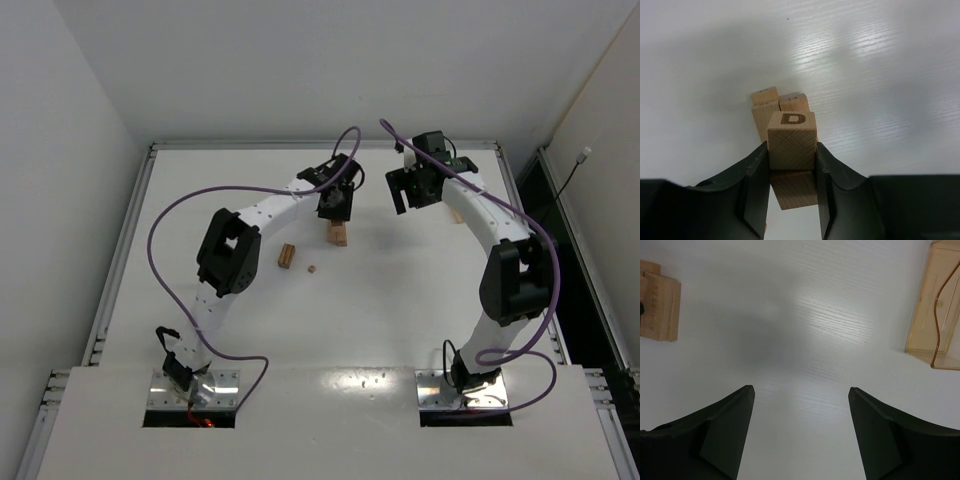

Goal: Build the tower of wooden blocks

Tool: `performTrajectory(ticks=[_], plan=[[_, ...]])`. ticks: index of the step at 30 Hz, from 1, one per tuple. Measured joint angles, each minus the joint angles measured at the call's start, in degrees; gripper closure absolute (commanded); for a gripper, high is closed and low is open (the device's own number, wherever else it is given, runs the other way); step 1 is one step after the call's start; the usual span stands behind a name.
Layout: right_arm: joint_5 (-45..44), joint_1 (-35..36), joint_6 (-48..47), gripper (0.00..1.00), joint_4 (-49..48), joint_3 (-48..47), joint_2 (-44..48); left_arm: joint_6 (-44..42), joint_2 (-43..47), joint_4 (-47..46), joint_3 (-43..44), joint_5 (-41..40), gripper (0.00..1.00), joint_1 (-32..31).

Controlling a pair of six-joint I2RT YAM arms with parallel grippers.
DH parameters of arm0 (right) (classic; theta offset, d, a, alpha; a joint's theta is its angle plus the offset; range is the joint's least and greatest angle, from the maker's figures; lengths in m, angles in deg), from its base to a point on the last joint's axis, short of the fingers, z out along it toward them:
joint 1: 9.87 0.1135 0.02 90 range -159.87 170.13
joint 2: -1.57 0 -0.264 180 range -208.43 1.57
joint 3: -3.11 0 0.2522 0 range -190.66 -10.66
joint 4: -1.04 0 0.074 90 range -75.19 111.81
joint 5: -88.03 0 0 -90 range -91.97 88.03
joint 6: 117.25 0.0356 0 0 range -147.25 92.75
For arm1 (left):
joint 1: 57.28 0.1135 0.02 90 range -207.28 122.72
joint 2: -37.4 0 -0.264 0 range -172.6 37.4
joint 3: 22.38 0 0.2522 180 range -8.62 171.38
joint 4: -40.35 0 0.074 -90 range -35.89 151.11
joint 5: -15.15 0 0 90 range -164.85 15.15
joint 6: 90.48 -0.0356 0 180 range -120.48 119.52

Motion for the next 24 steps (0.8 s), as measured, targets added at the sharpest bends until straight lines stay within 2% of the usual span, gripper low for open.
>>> performTrajectory(ticks=[24], plan=[[0.02,0.00,0.00,0.27,0.00,0.00,-0.72,0.00,-2.03,0.02,0.13,0.61,1.00,-0.39]])
